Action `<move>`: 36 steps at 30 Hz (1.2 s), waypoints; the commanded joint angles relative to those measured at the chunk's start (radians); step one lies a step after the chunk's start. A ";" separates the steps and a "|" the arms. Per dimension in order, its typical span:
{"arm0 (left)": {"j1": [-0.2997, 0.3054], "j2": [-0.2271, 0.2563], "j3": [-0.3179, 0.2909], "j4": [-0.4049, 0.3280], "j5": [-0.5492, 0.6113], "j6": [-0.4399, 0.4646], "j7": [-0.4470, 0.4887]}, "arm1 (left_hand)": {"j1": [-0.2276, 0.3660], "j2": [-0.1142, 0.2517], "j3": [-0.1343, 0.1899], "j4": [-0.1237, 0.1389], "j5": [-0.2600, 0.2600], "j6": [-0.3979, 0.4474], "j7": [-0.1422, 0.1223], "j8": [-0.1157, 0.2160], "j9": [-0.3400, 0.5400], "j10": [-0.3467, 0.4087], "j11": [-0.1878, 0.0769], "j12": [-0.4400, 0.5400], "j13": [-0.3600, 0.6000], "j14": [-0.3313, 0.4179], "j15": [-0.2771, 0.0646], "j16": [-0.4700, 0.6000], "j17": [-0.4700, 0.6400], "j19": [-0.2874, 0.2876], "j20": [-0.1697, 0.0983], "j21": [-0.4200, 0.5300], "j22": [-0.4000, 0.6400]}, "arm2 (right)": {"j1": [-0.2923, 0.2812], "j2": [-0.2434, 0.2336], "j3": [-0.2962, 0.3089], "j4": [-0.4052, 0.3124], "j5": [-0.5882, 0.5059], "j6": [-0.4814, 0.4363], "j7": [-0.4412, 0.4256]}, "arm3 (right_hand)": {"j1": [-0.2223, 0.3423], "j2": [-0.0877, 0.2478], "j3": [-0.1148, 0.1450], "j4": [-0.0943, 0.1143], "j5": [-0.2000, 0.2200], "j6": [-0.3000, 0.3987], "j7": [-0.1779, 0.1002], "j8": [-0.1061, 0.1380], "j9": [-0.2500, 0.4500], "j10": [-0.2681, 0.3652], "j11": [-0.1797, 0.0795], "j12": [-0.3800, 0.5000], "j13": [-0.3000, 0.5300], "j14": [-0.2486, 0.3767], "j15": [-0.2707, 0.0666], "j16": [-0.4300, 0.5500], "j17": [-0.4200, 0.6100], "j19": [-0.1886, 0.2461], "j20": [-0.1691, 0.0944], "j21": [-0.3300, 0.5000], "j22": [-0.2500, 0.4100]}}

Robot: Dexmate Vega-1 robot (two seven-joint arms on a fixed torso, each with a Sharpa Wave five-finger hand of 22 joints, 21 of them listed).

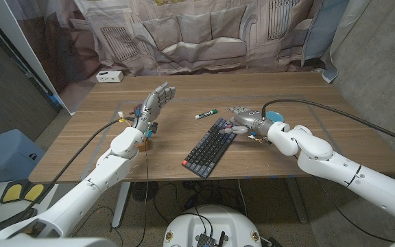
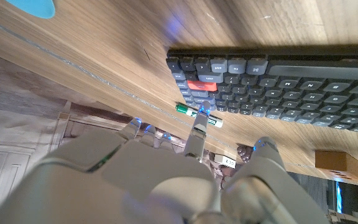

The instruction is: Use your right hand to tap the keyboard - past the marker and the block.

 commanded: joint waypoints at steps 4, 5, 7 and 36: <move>0.001 0.006 -0.002 -0.008 0.004 0.002 0.003 | 0.004 0.013 0.008 0.002 -0.001 0.009 0.000 -0.001 0.003 0.009 0.002 -0.004 0.002 0.007 0.003 -0.001 0.003 0.003 0.001 -0.003 0.004 | -0.016 -0.011 0.026 -0.034 -0.008 -0.003 -0.027 | 0.004 0.007 0.005 -0.003 -0.001 -0.007 0.001 -0.003 0.004 -0.051 -0.002 0.004 0.004 -0.179 0.003 0.006 0.004 -0.144 0.000 0.008 0.003; 0.000 0.005 -0.002 -0.007 0.003 0.001 0.002 | 0.004 0.013 0.008 0.002 -0.001 0.009 0.000 -0.001 0.003 0.011 0.003 -0.003 0.002 0.007 0.002 -0.001 0.003 0.003 0.002 -0.003 0.004 | -0.017 -0.012 0.027 -0.037 -0.010 -0.004 -0.027 | 0.004 0.007 0.005 -0.004 -0.001 -0.006 0.000 -0.003 0.004 -0.049 -0.001 0.005 0.004 -0.177 0.003 0.006 0.004 -0.143 0.000 0.009 0.003; -0.001 0.005 -0.002 -0.006 0.003 0.002 0.001 | 0.004 0.013 0.008 0.002 -0.001 0.009 -0.001 -0.001 0.003 0.010 0.003 -0.004 0.002 0.006 0.002 -0.001 0.003 0.003 0.001 -0.003 0.004 | -0.019 -0.013 0.033 -0.040 -0.008 -0.004 -0.032 | 0.005 0.007 0.005 -0.004 -0.001 -0.007 0.000 -0.003 0.004 -0.048 -0.001 0.005 0.004 -0.175 0.003 0.007 0.004 -0.141 0.000 0.009 0.003; -0.010 0.009 0.004 -0.016 0.010 0.019 0.003 | 0.005 0.014 0.009 0.002 -0.001 0.010 -0.002 -0.001 0.003 0.011 -0.002 -0.005 0.002 0.008 0.000 -0.001 0.003 0.003 0.005 -0.003 0.005 | -0.064 -0.026 0.093 -0.041 0.077 0.024 -0.120 | 0.034 0.009 0.019 -0.025 -0.010 -0.785 0.135 -0.045 0.002 -0.130 0.057 -0.012 0.006 -0.183 0.014 -0.014 0.004 -0.076 0.003 0.006 0.002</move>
